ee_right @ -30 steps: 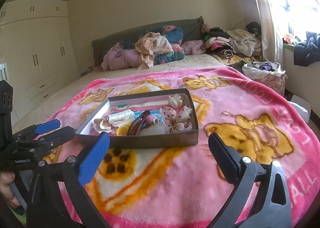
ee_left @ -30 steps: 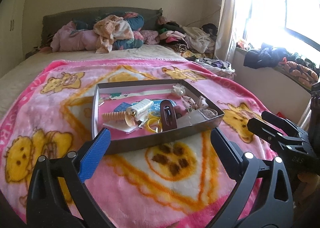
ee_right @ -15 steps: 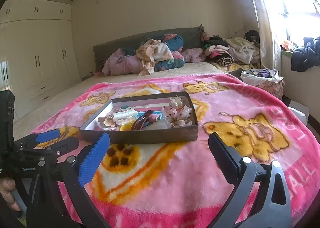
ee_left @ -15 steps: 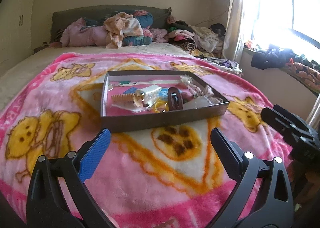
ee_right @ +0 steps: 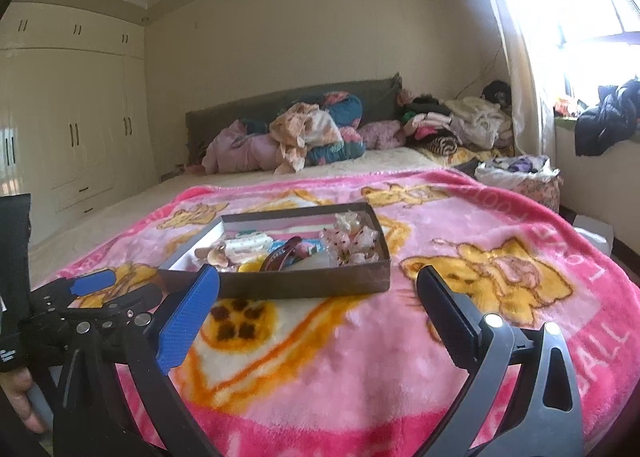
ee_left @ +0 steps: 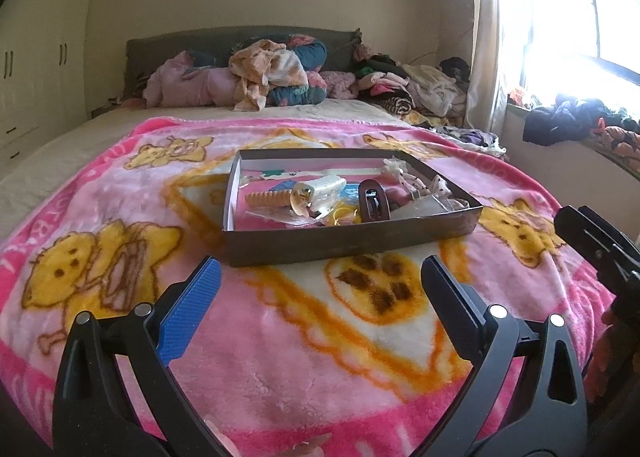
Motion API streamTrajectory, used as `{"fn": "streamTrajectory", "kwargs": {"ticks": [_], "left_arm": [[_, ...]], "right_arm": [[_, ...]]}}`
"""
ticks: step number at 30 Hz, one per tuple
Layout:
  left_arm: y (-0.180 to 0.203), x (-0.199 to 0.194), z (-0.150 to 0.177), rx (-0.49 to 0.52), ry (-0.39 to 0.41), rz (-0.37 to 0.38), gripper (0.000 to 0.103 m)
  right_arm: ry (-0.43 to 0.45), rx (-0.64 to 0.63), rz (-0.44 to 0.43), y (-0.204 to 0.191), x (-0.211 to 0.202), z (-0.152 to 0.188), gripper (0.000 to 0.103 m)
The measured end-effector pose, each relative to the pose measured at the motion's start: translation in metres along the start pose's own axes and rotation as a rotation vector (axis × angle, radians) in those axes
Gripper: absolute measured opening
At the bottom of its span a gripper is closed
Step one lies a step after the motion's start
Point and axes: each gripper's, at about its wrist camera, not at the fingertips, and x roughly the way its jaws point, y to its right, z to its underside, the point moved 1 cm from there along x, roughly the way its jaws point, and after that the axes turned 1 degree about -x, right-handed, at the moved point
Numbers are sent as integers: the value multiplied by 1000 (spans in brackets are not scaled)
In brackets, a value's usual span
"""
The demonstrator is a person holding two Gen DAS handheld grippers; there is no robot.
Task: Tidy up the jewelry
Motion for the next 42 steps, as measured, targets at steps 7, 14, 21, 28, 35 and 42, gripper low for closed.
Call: {"fn": "streamTrajectory", "kwargs": {"ticks": [7,14,21,28,35,42], "left_arm": [[2,2,4,1,41,-10,91],[0,3,5,1,28,-12,91],[0,3,5,-3,28,-6,91],[0,4,5,-2,27,-6,91],[0,3,5,-2,28,-7,91],[0,4,5,-4,28,-6,91]], "right_arm": [[-16,-29,21,-2,9,9,96],[-10,8,40,7,6,11,96],[-35,8,54,8,10,13,96],[-35,6,53,7,10,14,97],[-33,-1,51,7,10,14,97],[-33,-1,51,6,10,14,97]]}}
